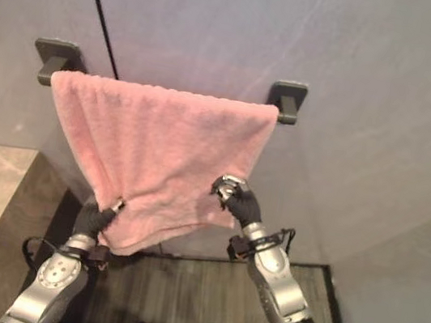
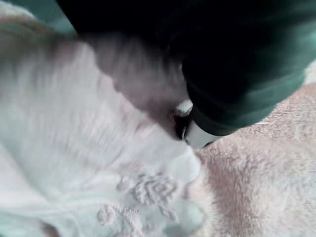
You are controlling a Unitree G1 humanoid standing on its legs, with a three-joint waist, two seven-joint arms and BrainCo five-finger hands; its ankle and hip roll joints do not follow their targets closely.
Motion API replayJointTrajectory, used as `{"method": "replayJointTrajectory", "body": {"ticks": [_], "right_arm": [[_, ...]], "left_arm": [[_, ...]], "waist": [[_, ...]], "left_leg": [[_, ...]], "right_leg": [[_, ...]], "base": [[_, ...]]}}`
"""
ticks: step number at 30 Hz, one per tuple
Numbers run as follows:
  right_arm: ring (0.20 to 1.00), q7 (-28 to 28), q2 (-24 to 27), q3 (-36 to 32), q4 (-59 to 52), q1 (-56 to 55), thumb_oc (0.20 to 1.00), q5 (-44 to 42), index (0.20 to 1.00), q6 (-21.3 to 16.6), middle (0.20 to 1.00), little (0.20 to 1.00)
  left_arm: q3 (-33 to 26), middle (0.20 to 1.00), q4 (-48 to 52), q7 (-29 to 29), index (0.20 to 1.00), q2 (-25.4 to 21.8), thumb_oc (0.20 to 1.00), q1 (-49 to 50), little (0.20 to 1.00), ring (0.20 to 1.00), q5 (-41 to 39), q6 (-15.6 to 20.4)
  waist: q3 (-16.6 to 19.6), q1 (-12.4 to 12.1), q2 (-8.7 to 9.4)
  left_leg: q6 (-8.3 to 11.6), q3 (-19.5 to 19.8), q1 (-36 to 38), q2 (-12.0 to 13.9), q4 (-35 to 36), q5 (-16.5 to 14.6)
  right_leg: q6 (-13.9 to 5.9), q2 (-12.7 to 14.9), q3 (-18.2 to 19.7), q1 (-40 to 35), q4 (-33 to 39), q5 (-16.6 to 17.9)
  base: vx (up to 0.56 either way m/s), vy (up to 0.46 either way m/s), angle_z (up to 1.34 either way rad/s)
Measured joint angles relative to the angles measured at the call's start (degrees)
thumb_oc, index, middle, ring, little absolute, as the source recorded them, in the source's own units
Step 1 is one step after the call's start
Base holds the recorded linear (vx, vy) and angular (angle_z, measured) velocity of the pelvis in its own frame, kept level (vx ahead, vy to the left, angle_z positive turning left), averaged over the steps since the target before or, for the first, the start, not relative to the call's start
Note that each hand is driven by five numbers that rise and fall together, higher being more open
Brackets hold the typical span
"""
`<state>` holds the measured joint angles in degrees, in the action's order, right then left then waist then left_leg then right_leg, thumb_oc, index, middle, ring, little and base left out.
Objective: Put brush and paste in cup on sink, flatten towel.
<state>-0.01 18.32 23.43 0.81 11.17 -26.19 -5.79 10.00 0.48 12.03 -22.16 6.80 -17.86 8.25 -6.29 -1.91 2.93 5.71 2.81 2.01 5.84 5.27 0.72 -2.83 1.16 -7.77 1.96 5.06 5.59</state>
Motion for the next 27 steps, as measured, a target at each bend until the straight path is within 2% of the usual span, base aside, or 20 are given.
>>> {"method": "replayJointTrajectory", "body": {"ticks": [6, 10, 14, 16, 17, 21, 22, 25, 26, 27], "right_arm": [[1.000, -0.7, -1.8, -2.1, 2.7, -2.3, 1.000, 0.0, 1.000, -0.1, 1.000, 1.000], [1.000, -2.6, -2.3, -2.9, 6.1, -5.5, 1.000, -0.2, 1.000, 2.0, 1.000, 1.000], [1.000, -4.4, -2.6, -6.5, 9.6, -10.8, 1.000, -0.5, 1.000, 2.6, 1.000, 1.000], [1.000, -6.8, -4.2, -9.3, 11.9, -13.9, 1.000, -4.0, 1.000, 3.4, 1.000, 1.000], [1.000, -8.7, -6.7, -11.9, 14.1, -15.4, 1.000, -9.3, 1.000, 3.8, 1.000, 1.000], [1.000, -12.3, -8.6, -15.1, 11.0, -20.4, 1.000, -14.8, 1.000, 3.7, 1.000, 1.000], [1.000, -15.3, -9.1, -17.1, 8.9, -21.2, 1.000, -16.3, 1.000, 3.2, 1.000, 1.000], [1.000, -19.2, -9.2, -21.3, 2.5, -21.5, 1.000, -15.0, 1.000, 2.8, 1.000, 1.000], [1.000, -21.0, -8.7, -23.8, -0.9, -21.1, 1.000, -11.9, 1.000, 0.6, 1.000, 1.000], [1.000, -21.8, -7.9, -25.1, -3.0, -20.9, 1.000, -9.5, 1.000, 0.1, 1.000, 1.000]], "left_arm": [[1.0, 1.000, -10.3, -0.1, 1.000, 0.0, 1.000, 0.3, 1.000, 1.000, 4.1, -2.5], [2.0, 1.000, -15.0, -0.2, 1.000, 0.6, 1.000, 2.6, 1.000, 1.000, 5.9, -5.2], [1.3, 1.000, -19.9, -0.4, 1.000, 2.7, 1.000, 3.8, 1.000, 1.000, 8.7, -7.2], [1.2, 1.000, -19.8, 0.3, 1.000, 3.3, 1.000, 5.5, 1.000, 1.000, 8.9, -8.0], [-0.2, 1.000, -19.8, 0.7, 1.000, 4.2, 1.000, 6.3, 1.000, 1.000, 8.7, -8.3], [-3.4, 1.000, -16.3, 3.1, 1.000, 5.5, 1.000, 7.5, 1.000, 1.000, 5.7, -8.9], [-6.4, 1.000, -12.6, 5.7, 1.000, 5.8, 1.000, 8.1, 1.000, 1.000, 4.1, -9.0], [-10.4, 1.000, -6.6, 9.0, 1.000, 6.2, 1.000, 8.8, 1.000, 1.000, 2.1, -9.0], [-12.4, 1.000, -3.4, 11.3, 1.000, 6.1, 1.000, 9.0, 1.000, 1.000, 2.4, -8.1], [-13.4, 1.000, -2.3, 12.5, 1.000, 6.1, 1.000, 9.0, 1.000, 1.000, 3.0, -7.7]], "waist": [[0.3, 0.5, -0.28], [0.3, 1.1, -0.77], [1.0, 2.1, -1.45], [1.2, 2.7, -1.78], [1.3, 2.9, -1.93], [1.5, 3.0, -2.11], [1.5, 3.2, -2.14], [1.5, 3.8, -2.22], [1.7, 4.3, -2.17], [1.9, 4.3, -2.32]], "left_leg": [[-0.09, -0.5, 0.8, -0.2, 0.0, 0.0], [-0.27, -1.9, 1.0, -0.3, 0.0, -0.2], [-0.48, -2.2, 1.0, -0.4, 0.0, -0.3], [-0.54, -2.3, 1.0, -0.4, 0.0, -0.3], [-0.55, -2.7, 1.0, -0.4, 0.0, -0.4], [-0.59, -3.3, 1.1, -0.4, 0.1, -0.4], [-0.61, -3.5, 1.0, -0.5, 0.2, -0.4], [-0.66, -3.6, 1.0, -0.6, 0.3, -0.4], [-0.67, -3.6, 1.0, -0.7, 0.3, -0.4], [-0.67, -3.6, 0.9, -0.7, 0.3, -0.4]], "right_leg": [[-0.05, 0.0, 1.1, -0.3, 0.1, 0.2], [-0.30, 0.2, 2.3, 0.1, 0.5, 0.5], [-0.43, 0.3, 2.6, 0.2, 0.5, 0.5], [-0.48, 0.3, 2.6, 0.2, 0.5, 0.4], [-0.49, 0.3, 2.7, 0.4, 0.5, 0.4], [-0.55, 0.3, 3.3, 0.6, 0.5, 0.5], [-0.62, 0.3, 3.9, 0.9, 0.5, 0.7], [-0.60, 0.4, 4.0, 1.0, 0.5, 0.9], [-0.63, 0.4, 4.1, 1.0, 0.5, 0.9], [-0.65, 0.5, 4.1, 1.0, 0.5, 0.9]], "base": [[-0.02, 0.017, -0.08], [-0.03, 0.015, -0.13], [-0.01, 0.009, -0.05], [0.01, 0.006, -0.02], [0.01, 0.012, -0.08], [0.01, 0.017, -0.09], [0.00, 0.028, -0.13], [0.00, 0.009, -0.04], [0.00, 0.000, 0.00], [0.00, 0.000, 0.00]]}}
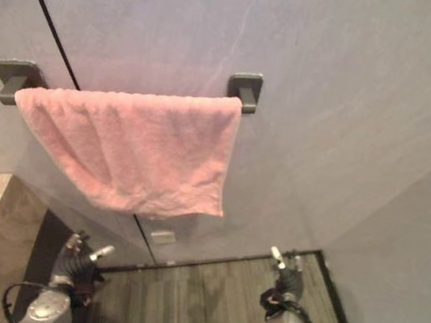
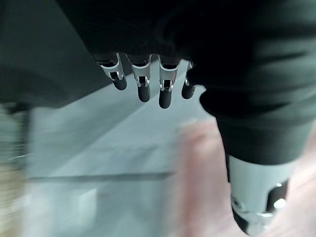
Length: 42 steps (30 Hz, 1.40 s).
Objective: Put brush and paste in cup on sink, flatten towel.
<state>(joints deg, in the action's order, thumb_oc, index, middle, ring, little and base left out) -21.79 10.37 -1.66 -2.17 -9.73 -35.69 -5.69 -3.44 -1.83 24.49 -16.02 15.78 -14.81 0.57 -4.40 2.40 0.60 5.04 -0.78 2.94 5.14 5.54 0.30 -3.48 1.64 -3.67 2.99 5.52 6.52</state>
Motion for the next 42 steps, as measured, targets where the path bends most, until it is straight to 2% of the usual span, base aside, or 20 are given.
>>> {"method": "replayJointTrajectory", "body": {"ticks": [2, 3, 4, 6, 7, 8, 11, 14, 15, 20, 23, 27, 32, 36, 39, 42], "right_arm": [[1.000, -1.3, 3.1, -2.9, -4.1, 0.0, 1.000, 7.9, 1.000, -2.5, 1.000, 1.000], [1.000, -1.8, 5.3, -4.4, -5.0, 0.3, 1.000, 11.3, 1.000, -3.5, 1.000, 1.000], [1.000, -3.7, 9.4, -6.7, -6.9, 1.2, 1.000, 18.7, 1.000, -3.9, 1.000, 1.000], [1.000, -5.9, 11.0, -8.9, -7.8, 3.3, 1.000, 26.3, 1.000, -5.9, 1.000, 1.000], [1.000, -6.0, 11.2, -9.1, -8.0, 3.6, 1.000, 27.3, 1.000, -6.1, 1.000, 1.000], [1.000, -8.2, 15.2, -8.4, -9.9, 3.9, 1.000, 37.8, 1.000, -5.2, 1.000, 1.000], [1.000, -9.6, 20.4, -7.7, -14.5, 6.4, 1.000, 51.9, 1.000, -5.1, 1.000, 1.000], [1.000, -10.0, 22.8, -6.2, -17.3, 8.9, 1.000, 58.5, 1.000, -5.1, 1.000, 1.000], [1.000, -9.2, 25.6, -4.2, -17.7, 9.9, 1.000, 61.3, 1.000, -5.5, 1.000, 1.000], [1.000, -5.6, 32.0, 1.3, -17.6, 13.5, 1.000, 65.9, 1.000, -5.3, 1.000, 1.000], [1.000, -3.9, 35.8, 5.5, -17.4, 18.9, 1.000, 66.4, 1.000, -5.8, 1.000, 1.000], [1.000, 0.0, 39.9, 14.7, -16.8, 31.3, 1.000, 67.2, 1.000, -5.7, 1.000, 1.000], [1.000, 3.4, 39.8, 19.7, -16.6, 39.4, 1.000, 66.8, 1.000, -6.7, 1.000, 1.000], [1.000, 4.8, 39.8, 20.3, -15.5, 39.4, 1.000, 65.6, 1.000, -6.9, 1.000, 1.000], [1.000, 7.0, 40.2, 20.8, -14.8, 38.8, 1.000, 65.4, 1.000, -6.8, 1.000, 1.000], [1.000, 7.4, 40.7, 20.9, -14.7, 37.9, 1.000, 65.2, 1.000, -6.9, 1.000, 1.000]], "left_arm": [[-3.1, 1.000, 2.7, 2.7, 1.000, -0.7, 1.000, 0.0, 1.000, 1.000, 4.3, 0.5], [-4.4, 1.000, 4.0, 3.9, 1.000, -2.4, 1.000, -0.1, 1.000, 1.000, 6.6, 0.7], [-7.3, 1.000, 6.3, 6.0, 1.000, -5.1, 1.000, -0.1, 1.000, 1.000, 11.5, 1.3], [-10.1, 1.000, 8.4, 9.2, 1.000, -6.6, 1.000, -0.6, 1.000, 1.000, 17.3, 3.2], [-10.3, 1.000, 8.6, 9.5, 1.000, -6.6, 1.000, -0.8, 1.000, 1.000, 17.9, 3.7], [-11.2, 1.000, 9.3, 10.9, 1.000, -6.8, 1.000, -2.3, 1.000, 1.000, 21.9, 4.6], [-12.1, 1.000, 13.7, 12.9, 1.000, -8.7, 1.000, -2.4, 1.000, 1.000, 28.7, 5.4], [-13.1, 1.000, 15.6, 13.4, 1.000, -9.7, 1.000, -3.3, 1.000, 1.000, 32.5, 7.0], [-13.5, 1.000, 15.9, 13.4, 1.000, -11.9, 1.000, -3.6, 1.000, 1.000, 34.8, 7.2], [-14.3, 1.000, 16.8, 13.2, 1.000, -20.1, 1.000, -4.5, 1.000, 1.000, 39.9, 9.1], [-14.2, 1.000, 16.8, 12.4, 1.000, -23.3, 1.000, -4.7, 1.000, 1.000, 41.3, 9.4], [-14.1, 1.000, 16.7, 10.0, 1.000, -28.0, 1.000, -5.9, 1.000, 1.000, 42.7, 9.5], [-13.8, 1.000, 18.9, 7.2, 1.000, -33.8, 1.000, -7.5, 1.000, 1.000, 42.8, 11.5], [-13.5, 1.000, 19.1, 5.4, 1.000, -36.7, 1.000, -7.6, 1.000, 1.000, 43.1, 11.7], [-13.4, 1.000, 19.1, 2.9, 1.000, -41.6, 1.000, -7.6, 1.000, 1.000, 45.2, 11.8], [-13.2, 1.000, 19.3, 1.2, 1.000, -42.6, 1.000, -7.6, 1.000, 1.000, 45.3, 12.0]], "waist": [[0.2, 0.1, -0.17], [0.2, 0.1, -0.15], [0.2, 0.1, -0.14], [0.6, 0.1, -0.19], [0.8, 0.1, -0.18], [1.1, -0.1, -0.36], [1.2, -0.2, -0.17], [1.4, -0.6, 0.05], [1.4, -0.8, 0.25], [1.5, -2.1, 0.41], [1.4, -2.2, 0.44], [1.0, -2.9, 0.72], [0.5, -4.3, 1.57], [0.3, -4.7, 1.83], [0.2, -4.6, 1.89], [0.1, -4.2, 1.85]], "left_leg": [[-0.07, -0.1, 0.0, 0.0, 0.0, 0.0], [-0.07, -0.1, 0.0, 0.0, 0.0, 0.0], [-0.08, -0.1, 0.0, 0.0, 0.0, -0.1], [-0.08, -0.1, 0.0, 0.0, 0.0, -0.1], [-0.09, -0.1, 0.0, 0.0, 0.0, -0.1], [-0.17, -0.1, 0.0, -0.1, -0.2, -0.1], [-0.17, -0.1, 0.1, -0.1, -0.2, -0.1], [-0.18, -0.1, 0.1, -0.1, 0.0, -0.1], [-0.16, 0.0, 0.2, -0.1, -0.1, -0.1], [-0.11, 0.1, 0.1, -0.2, -0.1, 0.0], [-0.10, 0.1, 0.3, -0.2, -0.1, -0.1], [-0.10, 0.1, 1.0, -0.2, -0.2, -0.1], [-0.17, 0.2, 0.9, -0.3, -0.2, -0.2], [-0.23, 0.2, 0.9, -0.4, -0.2, -0.2], [-0.29, 0.2, 0.9, -0.4, -0.2, -0.4], [-0.35, 0.2, 0.9, -0.4, -0.2, -0.6]], "right_leg": [[-0.01, 0.0, 0.1, 0.0, 0.0, 0.0], [-0.01, 0.0, 0.1, 0.0, 0.0, 0.0], [-0.01, 0.0, 0.1, 0.0, 0.0, 0.0], [0.00, 0.0, 0.1, 0.1, 0.0, 0.1], [0.01, 0.0, 0.1, 0.0, 0.0, 0.1], [0.03, 0.0, 0.1, 0.0, 0.0, 0.2], [0.21, 0.1, 0.1, 0.0, -0.1, 0.3], [-0.06, 0.1, 0.1, -0.2, 0.0, 0.1], [-0.04, 0.1, 0.1, -0.1, 0.0, 0.2], [0.00, 0.1, 0.0, -0.2, 0.0, 0.2], [-0.10, 0.2, -0.1, -0.3, 0.0, 0.2], [-0.26, 0.1, -0.1, -1.1, 0.0, 0.1], [-0.44, 0.3, -0.1, -1.0, 0.0, -0.1], [-0.59, 0.4, -0.1, -1.0, 0.0, -0.2], [-0.57, 0.4, -0.1, -1.0, 0.0, -0.2], [-0.45, 0.4, -0.1, -1.0, 0.0, -0.1]], "base": [[0.00, 0.000, 0.00], [0.00, 0.000, 0.00], [0.04, 0.004, -0.02], [0.00, 0.000, 0.00], [0.00, 0.000, 0.00], [0.00, 0.000, 0.00], [0.01, -0.003, 0.00], [-0.02, -0.005, 0.00], [0.00, 0.000, 0.00], [-0.01, -0.003, 0.00], [-0.01, -0.003, 0.00], [0.00, 0.000, 0.00], [0.00, 0.000, 0.00], [0.00, 0.000, 0.00], [0.00, 0.000, 0.00], [0.00, 0.000, 0.00]]}}
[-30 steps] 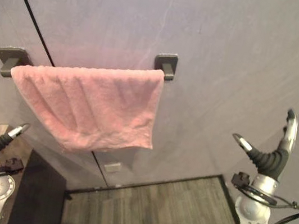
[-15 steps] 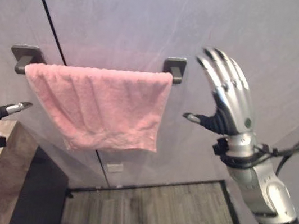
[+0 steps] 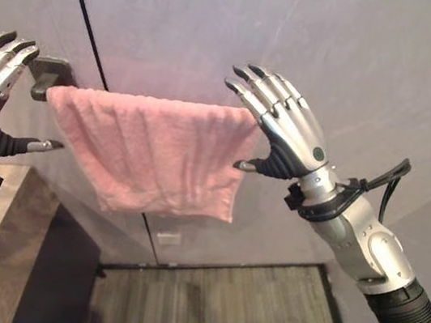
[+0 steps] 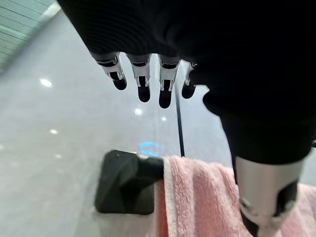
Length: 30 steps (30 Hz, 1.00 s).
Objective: Put brush and paste in cup on sink, flatten towel.
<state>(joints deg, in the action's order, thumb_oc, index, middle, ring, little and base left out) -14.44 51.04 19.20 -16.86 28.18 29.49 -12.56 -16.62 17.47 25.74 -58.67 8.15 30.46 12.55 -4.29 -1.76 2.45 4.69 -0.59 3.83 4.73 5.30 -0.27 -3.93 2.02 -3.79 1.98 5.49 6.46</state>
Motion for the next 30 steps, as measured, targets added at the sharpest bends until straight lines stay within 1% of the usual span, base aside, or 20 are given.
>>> {"method": "replayJointTrajectory", "body": {"ticks": [1, 2, 7, 8, 12, 13, 15, 16, 17, 18, 19, 20, 21, 22, 23, 24, 25, 30], "right_arm": [[1.000, 1.0, 1.8, 0.0, 0.1, -1.0, 1.000, 0.0, 1.000, 0.0, 1.000, 1.000], [1.000, 1.3, 2.6, 0.0, 0.1, -1.2, 1.000, 0.0, 1.000, 0.0, 1.000, 1.000], [1.000, 2.3, 3.5, 0.1, 0.2, -3.4, 1.000, -0.7, 1.000, -0.1, 1.000, 1.000], [1.000, 2.7, 4.0, 0.1, 0.2, -3.7, 1.000, -0.8, 1.000, -0.1, 1.000, 1.000], [1.000, 3.5, 5.3, 0.2, 0.2, -4.3, 1.000, -1.8, 1.000, -0.3, 1.000, 1.000], [1.000, 3.6, 6.6, 0.7, -0.2, -4.0, 1.000, -1.9, 1.000, -0.4, 1.000, 1.000], [1.000, 3.7, 8.6, 2.7, -0.2, -1.9, 1.000, -2.4, 1.000, -0.5, 1.000, 1.000], [1.000, 5.1, 10.1, 4.3, -0.1, 0.6, 1.000, -3.2, 1.000, -0.6, 1.000, 1.000], [1.000, 5.8, 10.9, 6.4, 0.3, 2.8, 1.000, -4.3, 1.000, -0.5, 1.000, 1.000], [1.000, 6.2, 12.1, 8.7, 0.4, 5.3, 1.000, -4.8, 1.000, -0.2, 1.000, 1.000], [1.000, 8.2, 12.9, 10.5, 0.4, 8.1, 1.000, -6.4, 1.000, -0.4, 1.000, 1.000], [1.000, 8.7, 12.8, 11.1, 0.5, 8.8, 1.000, -6.8, 1.000, -0.4, 1.000, 1.000], [1.000, 9.7, 12.9, 13.2, 0.9, 11.0, 1.000, -8.2, 1.000, -0.3, 1.000, 1.000], [1.000, 10.2, 12.9, 13.9, 1.0, 11.8, 1.000, -8.6, 1.000, -0.3, 1.000, 1.000], [1.000, 11.0, 12.8, 15.1, 1.2, 13.0, 1.000, -9.5, 1.000, -0.2, 1.000, 1.000], [1.000, 11.2, 12.8, 15.5, 1.3, 13.6, 1.000, -9.7, 1.000, -0.2, 1.000, 1.000], [1.000, 11.6, 12.8, 15.7, 1.5, 13.8, 1.000, -9.7, 1.000, -0.2, 1.000, 1.000], [1.000, 12.5, 12.9, 15.7, 1.6, 13.6, 1.000, -10.7, 1.000, -0.2, 1.000, 1.000]], "left_arm": [[0.2, 1.000, 0.0, -1.0, 1.000, -2.0, 1.000, 0.1, 1.000, 1.000, 1.5, 0.0], [0.3, 1.000, 0.0, -1.4, 1.000, -2.9, 1.000, 0.1, 1.000, 1.000, 2.0, 0.1], [1.2, 1.000, 0.4, -2.6, 1.000, -6.0, 1.000, 0.3, 1.000, 1.000, 3.8, 1.2], [2.0, 1.000, 0.7, -3.5, 1.000, -7.7, 1.000, 0.4, 1.000, 1.000, 4.1, 1.5], [2.1, 1.000, 0.9, -5.0, 1.000, -9.0, 1.000, 0.8, 1.000, 1.000, 4.4, 2.3], [2.2, 1.000, 0.9, -5.5, 1.000, -10.9, 1.000, 1.3, 1.000, 1.000, 4.4, 2.3], [2.2, 1.000, 0.9, -6.2, 1.000, -13.3, 1.000, 1.1, 1.000, 1.000, 4.4, 2.2], [2.1, 0.906, 0.8, -7.0, 0.906, -15.0, 0.906, 0.8, 0.906, 0.906, 4.3, 2.3], [2.2, 0.875, 0.6, -7.3, 0.875, -16.2, 0.875, 1.1, 0.875, 0.875, 3.8, 2.4], [2.2, 0.871, 0.4, -7.7, 0.871, -17.0, 0.871, 1.0, 0.871, 0.871, 3.6, 2.3], [1.6, 0.846, 0.5, -9.5, 0.846, -18.1, 0.846, 1.1, 0.846, 0.846, 2.7, 2.4], [1.5, 0.837, 0.5, -10.4, 0.837, -18.3, 0.837, 1.1, 0.837, 0.837, 1.7, 2.4], [1.5, 0.925, 0.4, -12.2, 0.925, -18.5, 0.925, 1.5, 0.925, 0.925, -0.9, 2.5], [1.5, 1.000, 0.5, -13.1, 1.000, -18.5, 1.000, 1.7, 1.000, 1.000, -1.9, 2.5], [1.6, 1.000, 0.5, -14.5, 1.000, -18.5, 1.000, 1.8, 1.000, 1.000, -3.8, 2.6], [1.6, 0.959, 0.5, -15.1, 0.959, -18.5, 0.959, 1.9, 0.959, 0.959, -4.6, 2.6], [1.5, 1.000, 0.1, -15.6, 1.000, -18.5, 1.000, 2.3, 1.000, 1.000, -5.8, 2.7], [0.9, 1.000, -0.8, -15.9, 1.000, -17.8, 1.000, 3.9, 1.000, 1.000, -8.0, 3.4]], "waist": [[-0.1, 0.0, 0.18], [-0.2, 0.0, 0.24], [-0.8, 0.6, 0.14], [-1.2, 0.8, 0.02], [-1.6, 1.1, -0.51], [-1.6, 1.1, -0.56], [-1.6, 1.1, -0.62], [-1.6, 1.3, -0.69], [-1.6, 1.4, -0.76], [-1.5, 1.5, -0.89], [-1.5, 1.4, -1.03], [-1.5, 1.3, -1.12], [-1.4, 1.3, -1.54], [-1.2, 1.3, -1.76], [-1.0, 1.3, -2.14], [-0.9, 1.3, -2.30], [-0.7, 1.3, -2.51], [-0.3, 1.3, -3.11]], "left_leg": [[-0.03, 0.0, -0.1, 0.0, 0.0, 0.0], [-0.02, 0.0, -0.1, 0.0, 0.0, 0.0], [-0.09, -0.2, -0.2, 0.0, 0.0, -0.3], [-0.10, -0.3, -0.6, -0.1, 0.0, -0.2], [-0.09, -1.3, -1.7, -0.1, 0.0, -0.2], [-0.10, -1.5, -1.6, -0.1, 0.0, -0.2], [-0.15, -1.7, -1.6, -0.1, 0.0, -0.2], [-0.17, -1.8, -1.6, -0.2, 0.0, -0.3], [-0.17, -1.9, -1.5, -0.2, 0.0, -0.3], [-0.16, -2.1, -1.5, -0.2, 0.0, -0.3], [-0.14, -2.3, -1.3, -0.2, 0.0, -0.3], [-0.14, -2.3, -1.2, -0.2, 0.0, -0.3], [-0.13, -2.6, -1.0, -0.2, 0.0, -0.3], [-0.14, -2.8, -1.0, -0.2, 0.0, -0.4], [-0.15, -2.8, -0.9, -0.2, 0.0, -0.4], [-0.16, -2.8, -0.9, -0.2, 0.0, -0.4], [-0.16, -2.8, -0.9, -0.2, 0.0, -0.4], [-0.19, -2.9, -1.0, -0.2, 0.0, -0.4]], "right_leg": [[-0.01, 0.0, 0.0, 0.1, -0.1, 0.0], [-0.05, 0.0, 0.0, 0.1, -0.1, 0.0], [-0.35, 0.0, 0.1, 0.3, 0.0, -0.4], [-0.23, 0.1, 0.2, 0.8, 0.0, -0.3], [0.23, 0.0, 0.7, 2.2, -0.4, 0.4], [0.30, -0.1, 1.2, 2.3, -0.4, 0.5], [0.26, -0.1, 1.4, 2.4, -0.4, 0.4], [0.30, 0.0, 1.6, 2.4, -0.4, 0.5], [0.24, 0.0, 1.6, 2.5, -0.4, 0.5], [0.23, 0.0, 1.7, 2.5, -0.2, 0.5], [0.14, 0.0, 1.7, 2.4, 0.0, 0.4], [0.04, 0.0, 1.7, 2.3, 0.0, 0.3], [-0.37, 0.0, 1.8, 2.1, 0.0, 0.0], [-0.37, 0.0, 1.9, 2.2, 0.0, 0.0], [-0.37, 0.0, 2.0, 2.2, 0.0, 0.0], [-0.37, 0.0, 2.0, 2.2, 0.0, 0.0], [-0.37, 0.0, 2.1, 2.2, 0.0, 0.0], [0.17, -0.1, 2.1, 2.3, -0.2, 0.5]], "base": [[0.00, 0.000, 0.00], [0.00, 0.000, 0.00], [0.00, 0.002, -0.01], [0.01, 0.004, -0.05], [0.03, 0.008, -0.10], [0.00, -0.002, -0.10], [0.00, 0.001, -0.08], [0.02, 0.008, -0.07], [0.02, 0.008, -0.08], [0.00, 0.009, -0.06], [0.04, 0.012, -0.05], [0.08, 0.017, -0.04], [0.06, 0.012, -0.04], [0.02, 0.005, -0.04], [0.00, 0.000, 0.00], [0.00, 0.000, 0.00], [0.00, 0.000, 0.00], [0.00, 0.001, -0.01]]}}
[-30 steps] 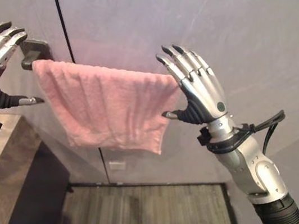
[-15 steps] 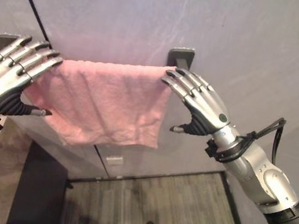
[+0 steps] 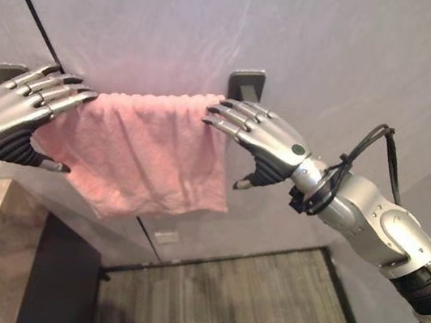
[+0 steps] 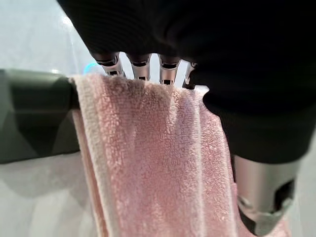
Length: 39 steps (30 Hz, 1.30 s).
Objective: Put brush and paste in cup on sink, flatten towel.
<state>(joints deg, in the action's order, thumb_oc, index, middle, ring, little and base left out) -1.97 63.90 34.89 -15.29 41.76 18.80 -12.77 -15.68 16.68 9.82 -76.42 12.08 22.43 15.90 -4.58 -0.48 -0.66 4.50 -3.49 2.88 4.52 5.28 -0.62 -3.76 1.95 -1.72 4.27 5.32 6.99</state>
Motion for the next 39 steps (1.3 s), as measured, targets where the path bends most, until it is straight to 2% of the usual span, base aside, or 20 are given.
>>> {"method": "replayJointTrajectory", "body": {"ticks": [1, 5, 10, 11, 18, 23, 26, 27, 28, 34, 35, 37, 39], "right_arm": [[1.000, 0.1, 0.0, -0.6, -0.1, -1.0, 1.000, 0.0, 1.000, 0.0, 1.000, 1.000], [1.000, 0.6, 0.0, -2.6, 0.2, -4.4, 1.000, 0.1, 1.000, 0.0, 1.000, 1.000], [1.000, 1.3, 0.1, -5.7, 3.6, -15.1, 1.000, 0.5, 1.000, 1.3, 1.000, 1.000], [1.000, 1.3, 0.1, -8.4, 4.5, -19.1, 1.000, 1.8, 1.000, 1.8, 1.000, 1.000], [1.000, 0.8, -0.4, -11.2, 5.5, -20.6, 1.000, 2.9, 1.000, 2.9, 1.000, 1.000], [1.000, 0.8, -2.4, -11.1, 5.4, -20.4, 1.000, 3.6, 1.000, 2.9, 1.000, 1.000], [1.000, 0.0, -6.2, -11.4, 5.4, -20.2, 1.000, 4.0, 1.000, 3.5, 1.000, 1.000], [1.000, -1.1, -10.2, -11.5, 5.4, -20.2, 1.000, 4.0, 1.000, 4.0, 1.000, 1.000], [1.000, -1.8, -12.6, -11.8, 5.4, -20.2, 1.000, 3.9, 1.000, 4.0, 1.000, 1.000], [1.000, -6.2, -21.3, -12.5, 3.9, -13.3, 1.000, 2.1, 1.000, 4.0, 1.000, 1.000], [1.000, -7.4, -23.3, -13.7, 3.0, -11.1, 1.000, 1.3, 1.000, 4.1, 1.000, 1.000], [1.000, -9.6, -24.5, -15.7, 0.9, -9.8, 1.000, -0.1, 1.000, 3.8, 1.000, 1.000], [1.000, -11.1, -26.7, -19.1, -1.8, -10.7, 1.000, -0.7, 1.000, 3.7, 1.000, 1.000]], "left_arm": [[-2.0, 1.000, -0.3, -0.1, 1.000, 0.7, 1.000, 2.1, 1.000, 1.000, -0.1, 0.1], [-3.7, 1.000, -1.8, -0.1, 1.000, 2.1, 1.000, 4.3, 1.000, 1.000, 0.1, 0.1], [-4.3, 1.000, -1.7, 0.2, 1.000, 5.8, 1.000, 4.9, 1.000, 1.000, 0.4, 0.2], [-4.3, 1.000, -1.8, 0.5, 1.000, 6.9, 1.000, 4.9, 1.000, 1.000, 0.6, 0.2], [-3.7, 1.000, -2.0, 0.4, 1.000, 8.0, 1.000, 3.8, 1.000, 1.000, 0.7, -0.4], [-1.5, 1.000, -1.7, 0.7, 1.000, 11.6, 1.000, 0.9, 1.000, 1.000, 1.2, -0.8], [0.7, 1.000, -1.2, 1.9, 1.000, 20.8, 1.000, -3.1, 1.000, 1.000, -0.8, -1.1], [0.9, 1.000, -0.8, 3.2, 1.000, 26.3, 1.000, -5.4, 1.000, 1.000, -2.4, -1.3], [1.3, 1.000, -0.8, 3.7, 1.000, 28.2, 1.000, -6.5, 1.000, 1.000, -2.8, -1.5], [5.0, 1.000, -1.1, 6.8, 1.000, 30.2, 1.000, -12.6, 1.000, 1.000, -4.7, -2.8], [5.2, 1.000, -0.9, 8.1, 1.000, 31.8, 1.000, -15.1, 1.000, 1.000, -5.4, -2.8], [4.8, 1.000, -0.3, 10.1, 1.000, 32.3, 1.000, -16.7, 1.000, 1.000, -6.4, -2.7], [2.7, 1.000, 0.3, 11.8, 1.000, 35.5, 1.000, -16.3, 1.000, 1.000, -6.9, -2.7]], "waist": [[0.0, 0.1, 0.04], [0.6, 0.1, -0.08], [0.8, 0.1, -0.12], [0.7, 0.3, -0.26], [0.8, 0.9, -0.40], [0.8, 0.8, -0.33], [1.0, 0.8, -0.57], [1.0, 1.0, -0.36], [1.0, 0.9, -0.27], [1.0, 0.8, 0.39], [1.0, 0.7, 0.49], [1.0, 0.6, 0.71], [1.0, 0.6, 0.76]], "left_leg": [[0.01, 0.0, 0.1, 0.0, 0.0, 0.0], [0.00, 0.0, 0.1, 0.0, 0.0, 0.0], [0.01, 0.1, 0.0, 0.0, 0.0, 0.0], [0.00, 0.1, 0.0, 0.0, 0.0, 0.0], [0.00, 0.2, 0.0, 0.1, 0.0, 0.0], [0.00, 0.2, 0.0, 0.1, 0.0, 0.0], [-0.01, 0.2, 0.1, 0.0, 0.0, 0.0], [0.01, 0.3, 0.2, 0.1, 0.0, 0.0], [0.05, 0.4, 0.2, 0.1, 0.0, 0.1], [0.14, 0.8, 0.3, 0.1, 0.0, 0.2], [0.10, 0.8, 0.3, 0.1, 0.0, 0.5], [0.10, 0.8, 0.2, 0.0, 0.0, 0.5], [0.11, 0.5, 0.3, 0.0, 0.0, 0.5]], "right_leg": [[-0.03, 0.0, 0.0, 0.0, 0.1, 0.0], [-0.03, 0.0, 0.0, -0.1, 0.2, 0.0], [-0.21, 0.0, 0.0, 0.0, 0.2, -0.1], [-0.20, 0.0, -0.1, 0.0, 0.2, -0.1], [-0.27, 0.0, -0.1, 0.0, 0.2, -0.1], [0.00, 0.0, -0.2, -0.1, 0.2, 0.1], [0.00, 0.1, -0.2, -0.3, 0.2, 0.1], [0.01, 0.0, -0.3, -0.3, 0.2, 0.1], [0.06, -0.1, -0.3, -0.3, 0.2, 0.2], [0.15, 0.0, -0.5, -0.6, 0.2, 0.3], [0.20, 0.0, -0.4, -0.6, 0.0, 0.5], [0.19, 0.0, -0.4, -0.6, -0.3, 0.5], [0.19, 0.0, -0.4, -0.6, -0.3, 0.5]], "base": [[0.00, 0.000, 0.00], [0.01, 0.002, 0.00], [0.00, 0.000, 0.00], [0.00, 0.000, 0.00], [0.00, 0.000, 0.00], [0.00, 0.000, 0.00], [0.00, 0.000, 0.00], [0.00, 0.000, 0.00], [0.00, 0.000, 0.00], [-0.01, -0.005, 0.03], [-0.05, -0.006, 0.03], [-0.02, -0.004, 0.01], [0.00, -0.001, -0.02]]}}
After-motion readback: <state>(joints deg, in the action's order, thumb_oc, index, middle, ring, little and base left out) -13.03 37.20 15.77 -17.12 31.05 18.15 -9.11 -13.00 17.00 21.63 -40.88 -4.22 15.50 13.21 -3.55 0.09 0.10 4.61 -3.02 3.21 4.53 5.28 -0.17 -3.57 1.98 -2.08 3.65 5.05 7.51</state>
